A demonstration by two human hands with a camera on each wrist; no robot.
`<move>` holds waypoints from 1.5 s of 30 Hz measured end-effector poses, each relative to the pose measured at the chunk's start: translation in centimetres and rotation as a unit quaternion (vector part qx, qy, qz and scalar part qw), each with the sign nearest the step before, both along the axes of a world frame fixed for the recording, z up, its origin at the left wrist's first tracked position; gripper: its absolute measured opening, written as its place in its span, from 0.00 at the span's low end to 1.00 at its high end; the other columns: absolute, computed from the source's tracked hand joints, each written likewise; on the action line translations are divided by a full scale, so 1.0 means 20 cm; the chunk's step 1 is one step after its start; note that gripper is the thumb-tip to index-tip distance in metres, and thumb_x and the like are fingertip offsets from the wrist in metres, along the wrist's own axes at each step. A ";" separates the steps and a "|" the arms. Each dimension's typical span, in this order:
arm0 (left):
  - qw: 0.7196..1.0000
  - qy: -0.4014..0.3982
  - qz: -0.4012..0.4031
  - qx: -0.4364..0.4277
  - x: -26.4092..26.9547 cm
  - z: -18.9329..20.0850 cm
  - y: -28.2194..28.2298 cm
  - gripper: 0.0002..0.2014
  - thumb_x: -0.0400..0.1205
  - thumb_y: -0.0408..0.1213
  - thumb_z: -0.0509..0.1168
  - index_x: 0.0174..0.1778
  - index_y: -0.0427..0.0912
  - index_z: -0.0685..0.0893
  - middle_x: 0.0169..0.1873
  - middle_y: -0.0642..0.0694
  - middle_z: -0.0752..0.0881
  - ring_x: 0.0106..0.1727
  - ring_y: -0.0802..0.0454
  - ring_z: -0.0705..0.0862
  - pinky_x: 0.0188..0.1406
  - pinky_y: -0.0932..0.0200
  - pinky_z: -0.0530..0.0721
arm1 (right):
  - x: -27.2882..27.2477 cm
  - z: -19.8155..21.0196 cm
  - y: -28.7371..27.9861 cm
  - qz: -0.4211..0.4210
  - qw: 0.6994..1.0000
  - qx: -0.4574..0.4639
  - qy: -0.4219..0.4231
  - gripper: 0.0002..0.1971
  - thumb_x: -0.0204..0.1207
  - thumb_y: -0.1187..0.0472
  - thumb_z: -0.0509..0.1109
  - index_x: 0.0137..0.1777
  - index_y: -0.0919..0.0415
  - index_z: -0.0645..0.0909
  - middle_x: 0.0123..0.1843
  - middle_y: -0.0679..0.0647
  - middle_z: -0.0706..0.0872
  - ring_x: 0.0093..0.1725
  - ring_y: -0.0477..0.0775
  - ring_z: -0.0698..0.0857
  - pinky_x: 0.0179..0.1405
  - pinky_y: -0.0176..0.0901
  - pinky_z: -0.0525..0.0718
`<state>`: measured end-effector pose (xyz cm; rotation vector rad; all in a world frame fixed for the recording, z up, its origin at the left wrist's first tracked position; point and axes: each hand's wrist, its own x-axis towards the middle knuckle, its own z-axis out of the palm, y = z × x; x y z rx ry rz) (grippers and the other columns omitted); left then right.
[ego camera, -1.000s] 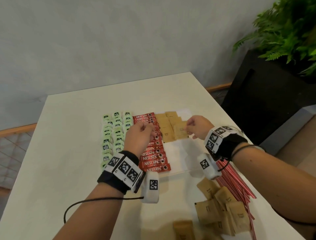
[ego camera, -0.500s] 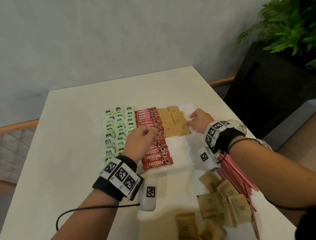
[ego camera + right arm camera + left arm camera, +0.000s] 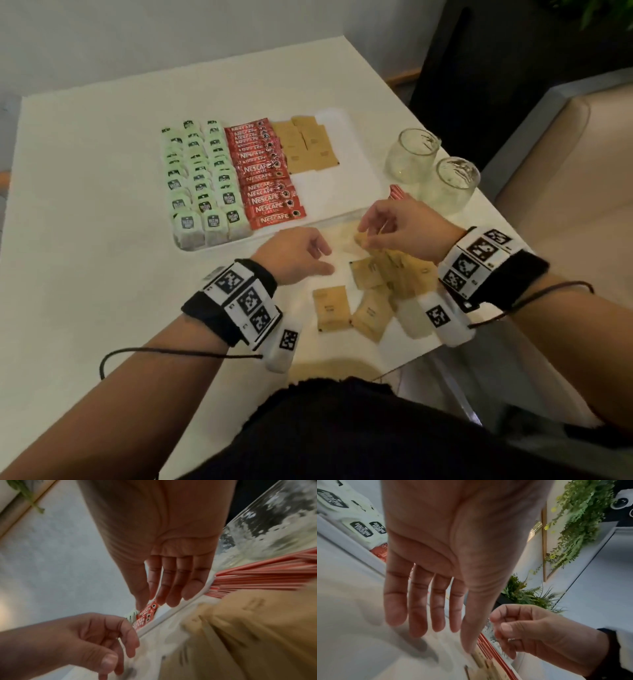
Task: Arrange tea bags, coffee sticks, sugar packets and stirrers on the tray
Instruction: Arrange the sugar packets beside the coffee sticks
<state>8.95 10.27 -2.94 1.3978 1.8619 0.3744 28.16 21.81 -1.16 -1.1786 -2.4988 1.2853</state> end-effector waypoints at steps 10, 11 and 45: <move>0.977 0.110 -0.133 -0.128 0.08 0.04 -0.14 0.39 0.62 0.52 0.84 0.67 0.53 0.73 0.61 0.52 0.75 0.60 0.51 0.78 0.65 0.49 0.79 | 0.17 -0.08 -0.28 0.180 0.968 0.075 -0.157 0.24 0.61 0.50 0.84 0.57 0.40 0.82 0.51 0.38 0.73 0.45 0.38 0.74 0.41 0.33 0.73; 0.978 0.111 -0.131 -0.121 0.10 0.04 -0.15 0.39 0.62 0.52 0.84 0.67 0.53 0.73 0.60 0.52 0.75 0.60 0.51 0.78 0.65 0.48 0.79 | 0.17 -0.08 -0.30 0.192 0.960 0.094 -0.182 0.24 0.62 0.49 0.83 0.58 0.37 0.81 0.52 0.40 0.72 0.47 0.41 0.74 0.41 0.36 0.74; 0.869 -0.380 0.292 0.123 0.19 0.11 -0.06 0.09 0.82 0.40 0.69 0.52 0.40 0.90 0.42 0.47 0.90 0.39 0.57 0.87 0.37 0.57 0.88 | 0.05 0.04 -0.18 -0.027 0.999 -0.010 0.015 0.33 0.69 0.58 0.81 0.74 0.51 0.74 0.49 0.50 0.84 0.41 0.48 0.86 0.43 0.41 0.84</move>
